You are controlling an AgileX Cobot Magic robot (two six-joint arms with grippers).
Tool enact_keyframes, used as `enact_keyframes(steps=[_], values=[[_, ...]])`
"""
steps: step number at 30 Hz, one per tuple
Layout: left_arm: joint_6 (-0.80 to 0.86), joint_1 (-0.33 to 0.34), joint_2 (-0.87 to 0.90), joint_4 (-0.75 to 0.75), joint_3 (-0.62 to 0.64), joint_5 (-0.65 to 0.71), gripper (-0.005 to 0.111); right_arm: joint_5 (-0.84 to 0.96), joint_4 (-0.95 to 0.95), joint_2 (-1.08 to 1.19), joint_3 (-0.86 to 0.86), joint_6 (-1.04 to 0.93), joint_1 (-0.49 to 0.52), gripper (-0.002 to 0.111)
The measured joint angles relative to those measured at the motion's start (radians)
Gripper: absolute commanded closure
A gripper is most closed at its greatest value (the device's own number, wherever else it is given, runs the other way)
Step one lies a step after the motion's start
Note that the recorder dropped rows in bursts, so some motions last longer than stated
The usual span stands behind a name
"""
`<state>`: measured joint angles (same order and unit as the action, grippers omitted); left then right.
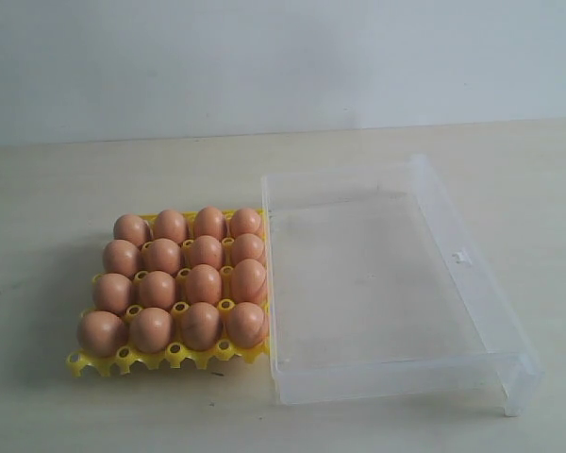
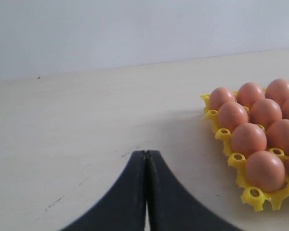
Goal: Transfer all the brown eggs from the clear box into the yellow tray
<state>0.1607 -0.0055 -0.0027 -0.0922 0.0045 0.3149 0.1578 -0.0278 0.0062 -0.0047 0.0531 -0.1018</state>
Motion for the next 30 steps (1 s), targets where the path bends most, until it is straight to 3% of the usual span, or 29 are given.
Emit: enact_keyframes(steps=[30], values=[[0.000, 0.000, 0.000, 0.000, 0.000, 0.000, 0.107, -0.003, 0.000, 0.000, 0.000, -0.020, 0.000, 0.108]])
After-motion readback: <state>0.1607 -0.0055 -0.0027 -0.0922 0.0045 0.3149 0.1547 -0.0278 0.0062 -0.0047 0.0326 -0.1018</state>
